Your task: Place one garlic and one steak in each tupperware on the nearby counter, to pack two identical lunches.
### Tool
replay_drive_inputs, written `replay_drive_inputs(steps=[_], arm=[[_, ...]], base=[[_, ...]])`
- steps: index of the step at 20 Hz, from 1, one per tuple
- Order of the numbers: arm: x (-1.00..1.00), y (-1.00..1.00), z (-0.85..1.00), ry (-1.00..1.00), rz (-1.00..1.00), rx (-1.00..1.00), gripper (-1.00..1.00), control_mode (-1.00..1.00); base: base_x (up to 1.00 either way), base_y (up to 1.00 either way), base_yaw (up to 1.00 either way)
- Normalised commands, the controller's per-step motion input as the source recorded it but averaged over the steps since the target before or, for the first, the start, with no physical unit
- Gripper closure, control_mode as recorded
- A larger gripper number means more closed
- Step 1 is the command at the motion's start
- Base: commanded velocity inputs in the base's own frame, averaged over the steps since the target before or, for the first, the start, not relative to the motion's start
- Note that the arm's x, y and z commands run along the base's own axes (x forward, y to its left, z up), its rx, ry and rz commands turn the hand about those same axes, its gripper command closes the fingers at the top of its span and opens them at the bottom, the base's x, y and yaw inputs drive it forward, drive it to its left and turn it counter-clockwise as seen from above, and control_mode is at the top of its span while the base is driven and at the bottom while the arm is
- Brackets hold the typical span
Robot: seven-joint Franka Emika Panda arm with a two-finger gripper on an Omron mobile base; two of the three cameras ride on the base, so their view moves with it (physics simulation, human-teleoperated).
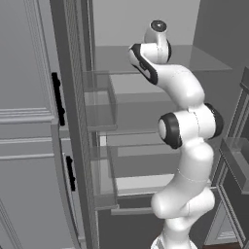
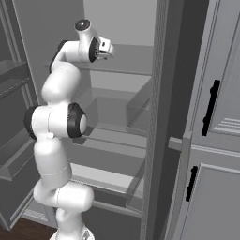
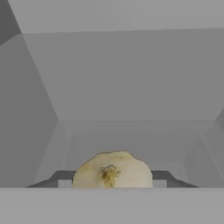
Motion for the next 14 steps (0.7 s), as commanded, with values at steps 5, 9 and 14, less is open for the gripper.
replay_drive_inputs(steps=[5, 9, 14], arm=[[-0.86, 0.0, -0.04, -0.13, -0.01, 0.0, 1.0, -1.0], [-1.0, -0.04, 0.04, -0.02, -0.02, 0.01, 1.0, -1.0], [-1.0, -0.13, 0.15, -0.05, -0.01, 0.01, 1.0, -1.0]], base=[[0.0, 0.0, 0.0], [0.0, 0.0, 0.0], [0.0, 0.0, 0.0]])
